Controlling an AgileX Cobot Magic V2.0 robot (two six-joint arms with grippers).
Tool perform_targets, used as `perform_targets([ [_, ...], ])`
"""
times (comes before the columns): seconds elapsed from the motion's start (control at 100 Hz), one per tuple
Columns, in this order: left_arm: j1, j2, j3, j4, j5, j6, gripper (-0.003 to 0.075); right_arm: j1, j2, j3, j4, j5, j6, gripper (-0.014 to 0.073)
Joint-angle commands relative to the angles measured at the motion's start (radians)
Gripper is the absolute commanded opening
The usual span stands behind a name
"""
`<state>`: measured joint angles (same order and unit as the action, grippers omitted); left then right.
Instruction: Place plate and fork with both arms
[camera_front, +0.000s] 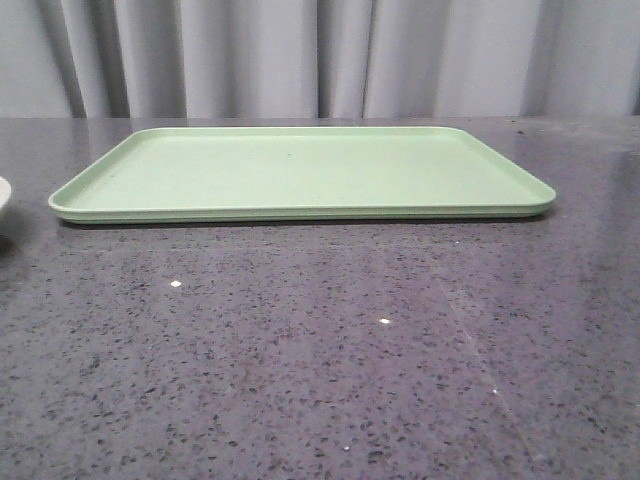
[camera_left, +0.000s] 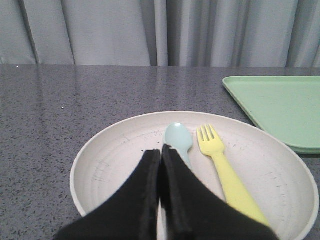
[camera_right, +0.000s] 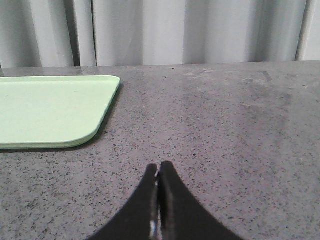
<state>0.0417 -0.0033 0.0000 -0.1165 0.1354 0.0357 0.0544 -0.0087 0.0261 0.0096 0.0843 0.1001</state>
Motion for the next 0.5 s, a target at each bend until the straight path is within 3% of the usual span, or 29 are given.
perform_targets([
  [0.0,0.003,-0.031,0.013,-0.004,-0.086,-0.007,-0.0020,-0.003,-0.025,-0.005,-0.010,-0.090,-0.006,-0.0067],
  [0.49,0.003,-0.031,0.013,-0.004,-0.118,-0.007,-0.0020,-0.003,-0.025,-0.005,-0.010,-0.090,-0.006,-0.0067],
])
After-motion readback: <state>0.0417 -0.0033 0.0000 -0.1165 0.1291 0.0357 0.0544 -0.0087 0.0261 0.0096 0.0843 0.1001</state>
